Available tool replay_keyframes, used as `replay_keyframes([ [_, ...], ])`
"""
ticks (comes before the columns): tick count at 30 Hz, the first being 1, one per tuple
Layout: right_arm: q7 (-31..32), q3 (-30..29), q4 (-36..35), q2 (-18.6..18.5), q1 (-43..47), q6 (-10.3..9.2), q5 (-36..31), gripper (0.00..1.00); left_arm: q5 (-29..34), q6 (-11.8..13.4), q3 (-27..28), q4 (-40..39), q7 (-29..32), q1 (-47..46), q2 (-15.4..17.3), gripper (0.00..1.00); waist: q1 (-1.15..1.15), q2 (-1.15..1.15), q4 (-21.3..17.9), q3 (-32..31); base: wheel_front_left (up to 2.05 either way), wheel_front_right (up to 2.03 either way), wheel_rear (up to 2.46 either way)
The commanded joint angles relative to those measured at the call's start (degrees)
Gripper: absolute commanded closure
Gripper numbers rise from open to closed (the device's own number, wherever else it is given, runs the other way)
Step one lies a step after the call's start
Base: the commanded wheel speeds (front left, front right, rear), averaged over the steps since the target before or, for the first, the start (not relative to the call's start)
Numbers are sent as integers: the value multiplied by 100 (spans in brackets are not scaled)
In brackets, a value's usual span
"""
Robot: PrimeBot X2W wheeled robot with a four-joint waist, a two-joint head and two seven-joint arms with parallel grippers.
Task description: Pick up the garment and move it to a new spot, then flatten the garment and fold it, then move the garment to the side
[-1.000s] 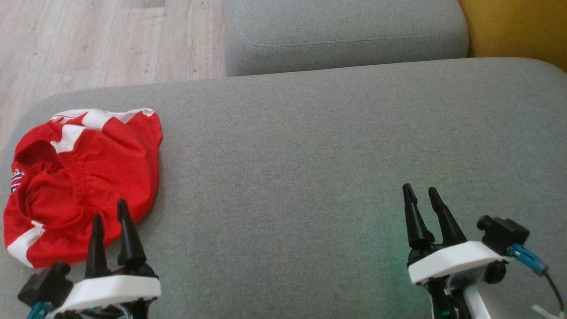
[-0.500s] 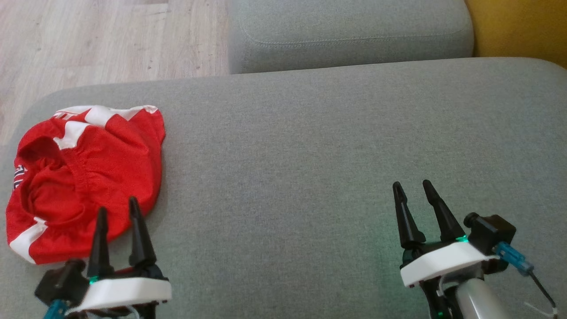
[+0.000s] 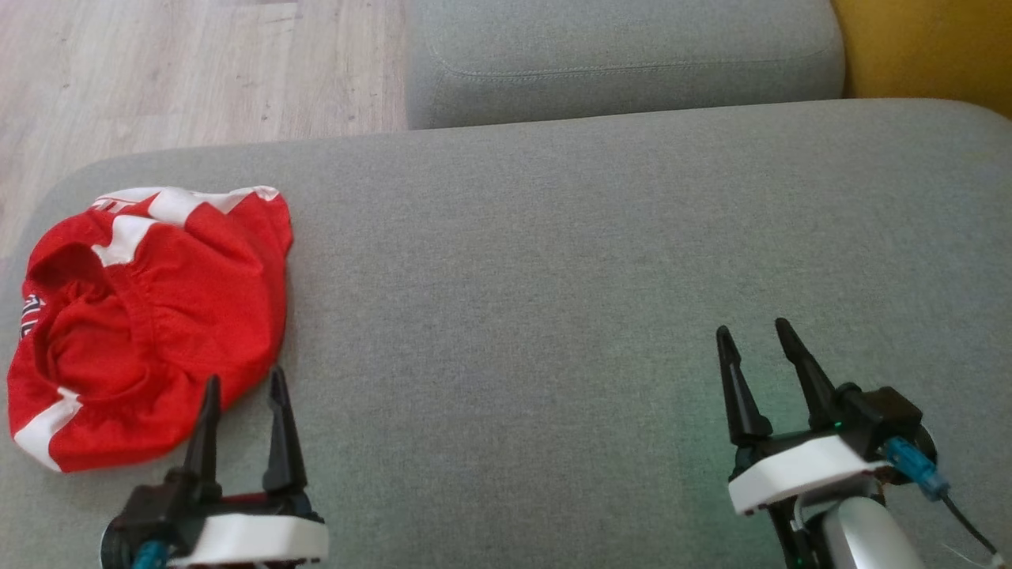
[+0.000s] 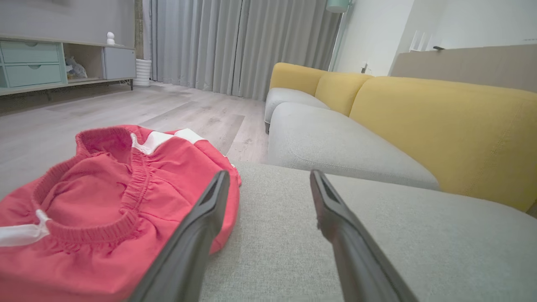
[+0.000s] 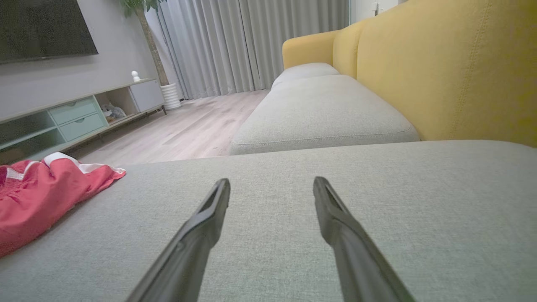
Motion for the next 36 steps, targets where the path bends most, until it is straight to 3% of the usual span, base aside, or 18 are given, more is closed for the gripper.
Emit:
replay_keyframes([
  [1,-101,78,-155,-49,-300,-4,-229,0,262,9,109,-129,-84,-135,61,0,0,0,-5,5,0,0,0],
  [13,-304,29,-98,-54,-346,-4,-1064,0,1149,174,77,96,-286,-141,66,0,0,0,-66,28,0,0,0],
  [36,-309,-56,11,-54,-338,-4,-951,0,1100,207,147,232,-291,-199,66,0,0,0,-28,57,0,0,0],
])
